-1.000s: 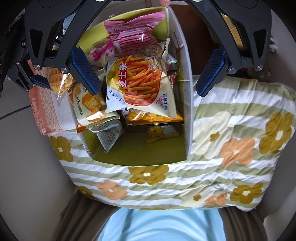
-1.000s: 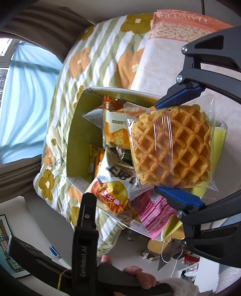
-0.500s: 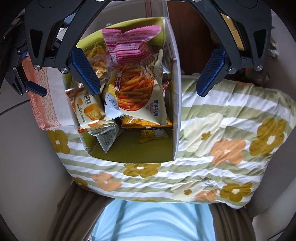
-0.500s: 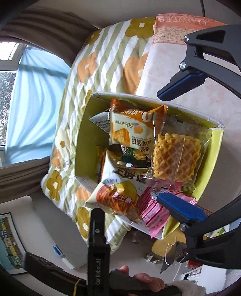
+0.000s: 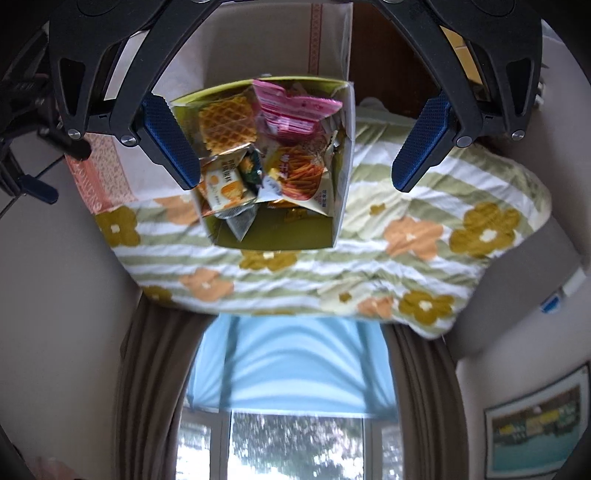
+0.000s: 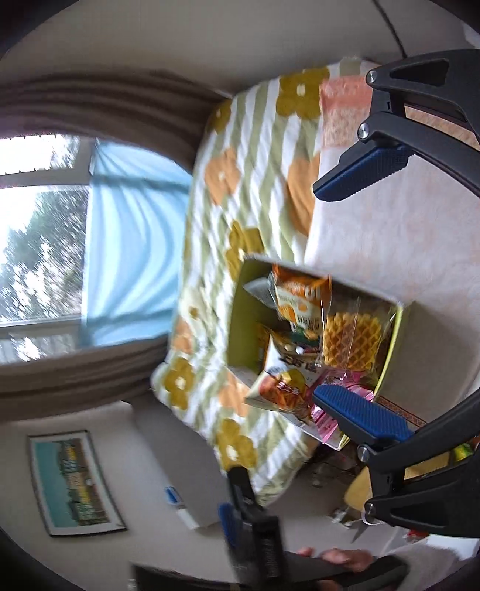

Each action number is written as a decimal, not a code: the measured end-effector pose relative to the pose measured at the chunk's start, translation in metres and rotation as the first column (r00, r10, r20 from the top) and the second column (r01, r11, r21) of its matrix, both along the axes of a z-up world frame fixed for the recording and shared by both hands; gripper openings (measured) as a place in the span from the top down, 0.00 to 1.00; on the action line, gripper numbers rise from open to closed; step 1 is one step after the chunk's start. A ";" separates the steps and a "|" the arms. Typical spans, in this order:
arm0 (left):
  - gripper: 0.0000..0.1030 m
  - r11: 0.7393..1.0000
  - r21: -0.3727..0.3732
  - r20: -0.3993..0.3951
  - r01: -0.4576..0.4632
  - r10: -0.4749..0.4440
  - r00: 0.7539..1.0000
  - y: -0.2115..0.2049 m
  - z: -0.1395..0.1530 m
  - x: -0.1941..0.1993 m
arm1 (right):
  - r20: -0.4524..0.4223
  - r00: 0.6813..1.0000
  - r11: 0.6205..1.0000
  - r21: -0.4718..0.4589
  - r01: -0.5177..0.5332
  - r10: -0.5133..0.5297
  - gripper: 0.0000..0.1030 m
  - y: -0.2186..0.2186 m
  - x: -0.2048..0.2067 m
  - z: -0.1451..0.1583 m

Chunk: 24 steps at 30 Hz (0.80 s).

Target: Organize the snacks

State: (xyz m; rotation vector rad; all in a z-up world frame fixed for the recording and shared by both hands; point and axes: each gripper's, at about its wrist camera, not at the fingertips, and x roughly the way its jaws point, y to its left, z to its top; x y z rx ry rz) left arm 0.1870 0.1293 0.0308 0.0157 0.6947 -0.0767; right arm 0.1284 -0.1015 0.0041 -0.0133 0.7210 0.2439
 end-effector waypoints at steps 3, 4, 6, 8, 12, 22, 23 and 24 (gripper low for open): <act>0.00 1.000 0.009 0.074 -0.010 0.009 0.997 -0.021 0.010 -0.046 | 0.061 0.996 0.998 0.002 0.062 -0.062 0.04 -0.022 -0.035 0.021; 0.00 1.000 0.008 0.086 -0.011 0.010 0.996 -0.026 0.011 -0.057 | 0.078 0.993 0.997 0.005 0.083 -0.083 0.04 -0.028 -0.048 0.027; 0.00 1.000 0.001 0.109 -0.006 0.006 0.994 -0.039 0.012 -0.083 | 0.103 0.988 0.993 0.008 0.115 -0.115 0.04 -0.039 -0.070 0.035; 0.00 1.000 -0.012 0.125 -0.004 0.005 0.992 -0.048 0.012 -0.107 | 0.117 0.983 0.990 0.007 0.139 -0.139 0.04 -0.047 -0.088 0.040; 0.00 1.000 0.003 0.170 -0.011 0.011 0.985 -0.068 0.012 -0.153 | 0.143 0.974 0.984 -0.001 0.179 -0.177 0.03 -0.057 -0.121 0.039; 0.00 1.000 0.002 0.206 0.013 -0.013 0.979 -0.096 0.017 -0.204 | 0.163 0.960 0.973 -0.001 0.232 -0.228 0.03 -0.078 -0.168 0.034; 0.00 1.000 0.007 0.208 0.014 -0.015 0.978 -0.099 0.017 -0.207 | 0.170 0.958 0.972 -0.004 0.237 -0.233 0.03 -0.078 -0.170 0.034; 0.00 1.000 0.008 0.213 0.015 -0.017 0.977 -0.101 0.017 -0.210 | 0.174 0.956 0.971 -0.007 0.240 -0.236 0.03 -0.079 -0.173 0.034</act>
